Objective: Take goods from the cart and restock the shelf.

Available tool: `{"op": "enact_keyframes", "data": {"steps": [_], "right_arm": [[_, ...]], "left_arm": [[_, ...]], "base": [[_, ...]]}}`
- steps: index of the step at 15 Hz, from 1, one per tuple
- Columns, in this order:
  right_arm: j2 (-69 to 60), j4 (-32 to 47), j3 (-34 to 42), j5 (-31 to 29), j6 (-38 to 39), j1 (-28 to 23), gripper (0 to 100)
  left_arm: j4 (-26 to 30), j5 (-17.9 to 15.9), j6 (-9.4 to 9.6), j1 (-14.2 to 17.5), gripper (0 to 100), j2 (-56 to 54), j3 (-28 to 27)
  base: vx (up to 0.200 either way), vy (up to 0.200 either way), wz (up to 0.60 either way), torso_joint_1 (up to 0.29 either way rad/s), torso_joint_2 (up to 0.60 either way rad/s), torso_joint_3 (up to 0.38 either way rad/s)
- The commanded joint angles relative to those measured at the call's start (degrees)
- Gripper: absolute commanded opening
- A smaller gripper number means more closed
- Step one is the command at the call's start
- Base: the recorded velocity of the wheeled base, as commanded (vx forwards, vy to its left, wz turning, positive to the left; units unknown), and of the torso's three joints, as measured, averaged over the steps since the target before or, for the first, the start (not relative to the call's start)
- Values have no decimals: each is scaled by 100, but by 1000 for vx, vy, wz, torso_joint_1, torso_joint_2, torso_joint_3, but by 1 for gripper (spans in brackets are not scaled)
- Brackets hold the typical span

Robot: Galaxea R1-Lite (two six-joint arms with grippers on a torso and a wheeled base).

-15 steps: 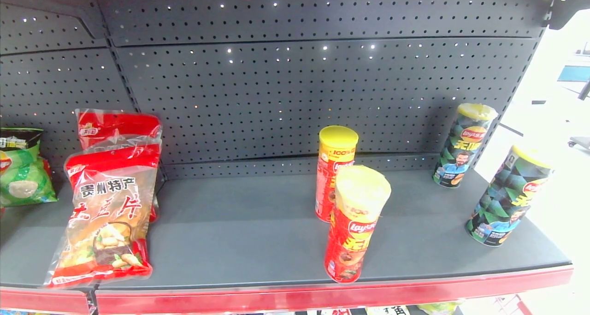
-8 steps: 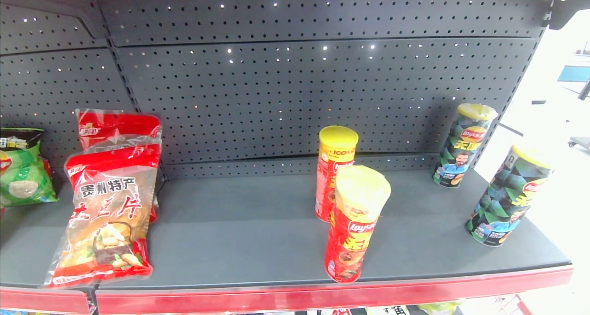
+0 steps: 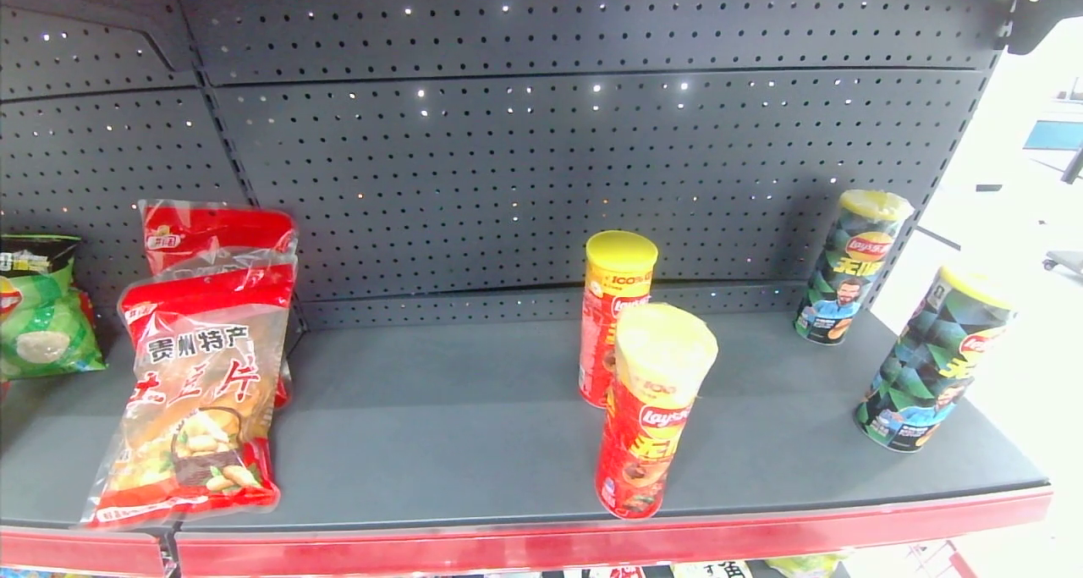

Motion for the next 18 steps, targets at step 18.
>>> {"op": "enact_keyframes", "data": {"steps": [18], "right_arm": [[11,10,0,-70,-32,5,100]], "left_arm": [[-1,4,-4,2,100,7,0]], "base": [[0,0,0,0,0,0]]}}
